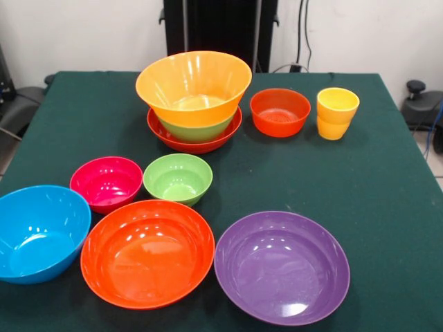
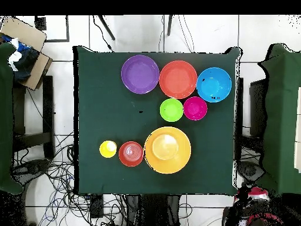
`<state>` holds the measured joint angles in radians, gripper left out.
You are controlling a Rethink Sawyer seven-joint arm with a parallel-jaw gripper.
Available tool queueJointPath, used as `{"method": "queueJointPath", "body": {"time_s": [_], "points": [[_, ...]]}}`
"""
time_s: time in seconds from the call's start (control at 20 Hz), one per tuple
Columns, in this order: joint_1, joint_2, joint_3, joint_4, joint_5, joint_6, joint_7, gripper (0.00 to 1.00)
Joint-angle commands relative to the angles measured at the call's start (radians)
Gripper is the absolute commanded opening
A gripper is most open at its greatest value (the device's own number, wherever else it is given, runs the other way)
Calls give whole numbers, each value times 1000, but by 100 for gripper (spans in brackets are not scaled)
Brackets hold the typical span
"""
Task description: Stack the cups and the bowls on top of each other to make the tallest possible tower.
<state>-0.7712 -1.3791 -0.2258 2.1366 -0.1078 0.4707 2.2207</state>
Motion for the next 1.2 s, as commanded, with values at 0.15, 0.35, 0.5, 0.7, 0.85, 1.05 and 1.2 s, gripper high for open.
{"method": "queueJointPath", "body": {"time_s": [0.15, 0.35, 0.5, 0.7, 0.85, 1.05, 1.2], "points": [[-243, -148, 259, 185, 60, 225, -974, 100], [-255, -155, 278, 218, 61, 193, -934, 100], [-239, -137, 278, 194, 59, 201, -903, 100], [-220, -124, 258, 174, 68, 215, -902, 100], [-213, -119, 251, 153, 66, 231, -904, 100], [-213, -110, 253, 144, 57, 217, -895, 100], [-213, -100, 256, 130, 38, 204, -876, 100]]}}
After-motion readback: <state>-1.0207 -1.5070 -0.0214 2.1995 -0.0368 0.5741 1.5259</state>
